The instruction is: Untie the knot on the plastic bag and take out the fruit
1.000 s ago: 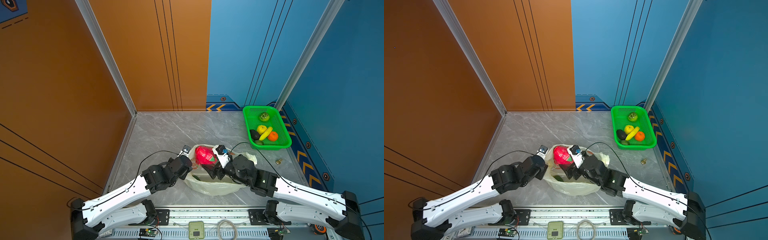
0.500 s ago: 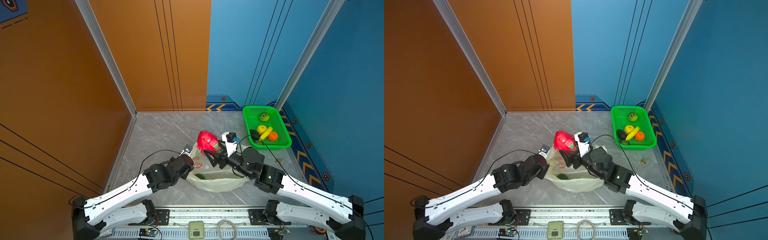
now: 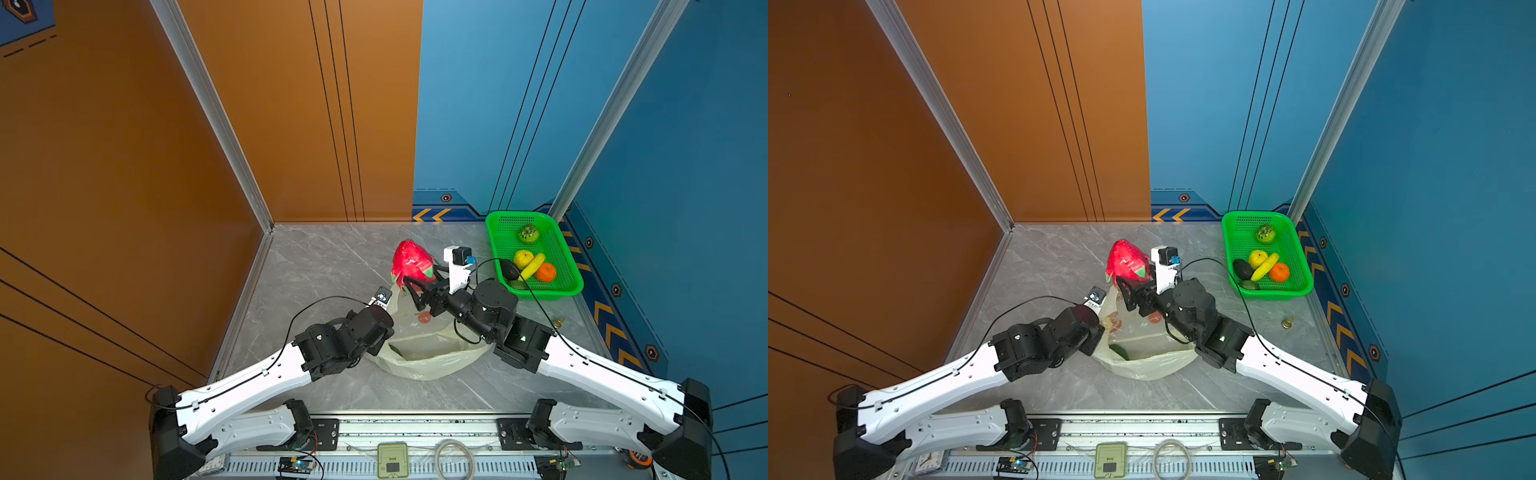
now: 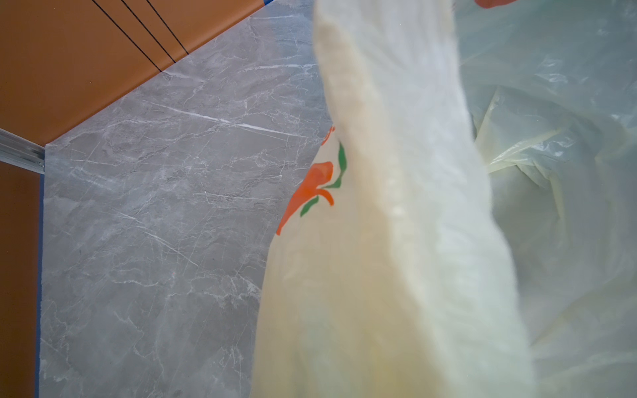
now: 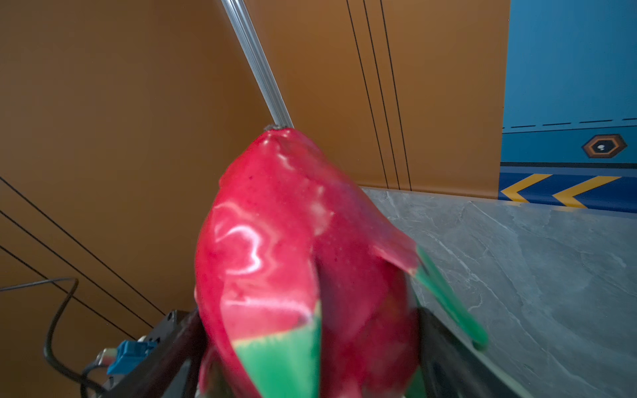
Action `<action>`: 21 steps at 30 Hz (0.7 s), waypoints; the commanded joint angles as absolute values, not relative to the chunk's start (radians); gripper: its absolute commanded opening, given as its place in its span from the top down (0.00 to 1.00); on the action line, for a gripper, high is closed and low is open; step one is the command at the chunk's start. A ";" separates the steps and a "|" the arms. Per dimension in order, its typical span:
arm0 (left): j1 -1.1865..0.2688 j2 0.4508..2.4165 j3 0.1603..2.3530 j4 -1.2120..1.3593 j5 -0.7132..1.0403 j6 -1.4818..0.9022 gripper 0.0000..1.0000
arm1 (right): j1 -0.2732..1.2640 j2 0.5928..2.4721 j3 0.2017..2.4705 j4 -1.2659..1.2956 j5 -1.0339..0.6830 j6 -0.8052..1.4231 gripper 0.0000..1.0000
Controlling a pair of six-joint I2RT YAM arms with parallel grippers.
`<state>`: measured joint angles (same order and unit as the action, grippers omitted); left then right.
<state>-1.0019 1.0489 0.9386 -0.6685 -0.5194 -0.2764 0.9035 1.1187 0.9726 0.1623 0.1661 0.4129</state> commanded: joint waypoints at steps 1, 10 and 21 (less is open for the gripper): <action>-1.008 1.034 0.945 -0.660 -0.516 -0.265 1.00 | 0.823 1.080 1.074 0.164 0.122 0.478 0.29; -1.005 1.037 0.942 -0.660 -0.523 -0.269 1.00 | 0.560 1.065 1.198 -0.022 -0.006 0.561 0.29; -1.003 1.032 0.939 -0.655 -0.512 -0.271 1.00 | 0.050 1.162 1.236 -0.162 -0.241 0.594 0.27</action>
<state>-1.0016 1.0473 0.9382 -0.6678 -0.5194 -0.2764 0.1139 1.1210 1.2102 -0.1211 -0.1467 0.5926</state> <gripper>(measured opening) 0.044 0.737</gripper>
